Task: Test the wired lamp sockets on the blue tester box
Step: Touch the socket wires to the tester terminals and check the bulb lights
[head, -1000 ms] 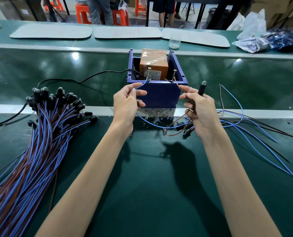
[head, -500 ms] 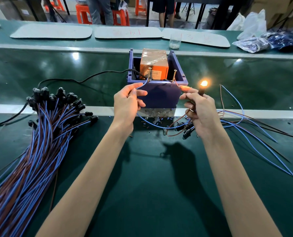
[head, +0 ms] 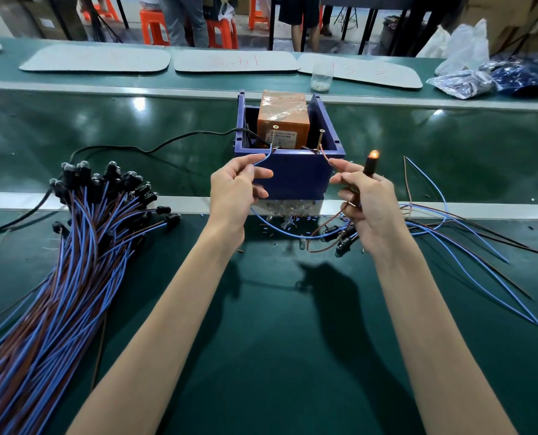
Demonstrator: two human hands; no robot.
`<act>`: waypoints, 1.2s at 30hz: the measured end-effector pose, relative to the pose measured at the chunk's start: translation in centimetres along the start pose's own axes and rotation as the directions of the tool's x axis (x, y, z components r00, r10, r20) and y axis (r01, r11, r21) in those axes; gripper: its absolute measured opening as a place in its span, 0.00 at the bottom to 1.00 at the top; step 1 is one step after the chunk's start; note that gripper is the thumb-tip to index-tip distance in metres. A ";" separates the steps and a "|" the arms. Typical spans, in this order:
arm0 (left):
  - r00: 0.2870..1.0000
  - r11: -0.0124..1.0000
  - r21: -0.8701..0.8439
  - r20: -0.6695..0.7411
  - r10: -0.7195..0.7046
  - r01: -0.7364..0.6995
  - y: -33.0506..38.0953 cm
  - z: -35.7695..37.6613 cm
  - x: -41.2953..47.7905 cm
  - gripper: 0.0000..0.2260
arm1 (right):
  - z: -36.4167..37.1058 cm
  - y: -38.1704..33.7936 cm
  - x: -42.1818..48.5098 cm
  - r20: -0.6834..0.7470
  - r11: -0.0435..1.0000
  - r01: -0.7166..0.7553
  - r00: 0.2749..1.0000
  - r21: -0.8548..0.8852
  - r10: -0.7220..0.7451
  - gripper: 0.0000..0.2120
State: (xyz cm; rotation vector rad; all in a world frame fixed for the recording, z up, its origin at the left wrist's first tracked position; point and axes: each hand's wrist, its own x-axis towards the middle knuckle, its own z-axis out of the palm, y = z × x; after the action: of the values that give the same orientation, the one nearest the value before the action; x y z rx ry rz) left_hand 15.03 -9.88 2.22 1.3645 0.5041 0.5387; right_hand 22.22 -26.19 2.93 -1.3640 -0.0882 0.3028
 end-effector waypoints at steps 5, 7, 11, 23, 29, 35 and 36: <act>0.920 0.966 0.257 0.387 -0.069 -0.035 1.5 -1.5 -0.3 0.11 | -1.2 -1.8 -0.3 0.134 0.927 0.019 0.990 -0.374 0.033 0.15; 0.778 0.896 0.421 0.607 -0.163 -0.141 2.0 -2.3 -0.7 0.12 | -1.8 -2.5 -0.3 0.098 0.823 0.056 0.995 -0.566 0.000 0.20; 0.567 0.742 0.615 0.722 -0.396 -0.265 2.6 -3.0 -1.1 0.13 | -3.6 -3.7 -0.1 -0.052 0.711 0.045 0.992 -0.702 -0.115 0.26; 0.792 0.334 0.891 0.435 -0.429 -0.308 1.7 -4.7 0.9 0.07 | -3.3 -5.6 -2.4 0.074 0.118 0.326 0.521 -0.938 -0.851 0.14; 0.979 0.123 0.985 0.137 -0.153 -0.119 1.4 -6.8 1.9 0.10 | -3.6 -2.7 -0.2 0.094 0.037 0.117 0.919 -0.992 -0.382 0.18; 0.980 -0.032 0.993 -0.119 -0.158 0.115 1.6 -8.8 2.0 0.20 | -4.7 0.1 0.7 0.072 -0.023 0.076 0.988 -0.997 0.139 0.23; 0.974 -0.032 0.990 -0.143 -0.175 0.139 1.7 -9.2 2.0 0.20 | -4.7 0.3 0.8 0.075 -0.026 0.081 0.980 -0.996 0.184 0.24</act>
State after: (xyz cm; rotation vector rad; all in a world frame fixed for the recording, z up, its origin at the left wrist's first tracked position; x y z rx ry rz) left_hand 10.73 -1.37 2.63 2.7126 1.1637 -0.2398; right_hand 24.05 -30.36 1.60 -2.9156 -0.5265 0.4631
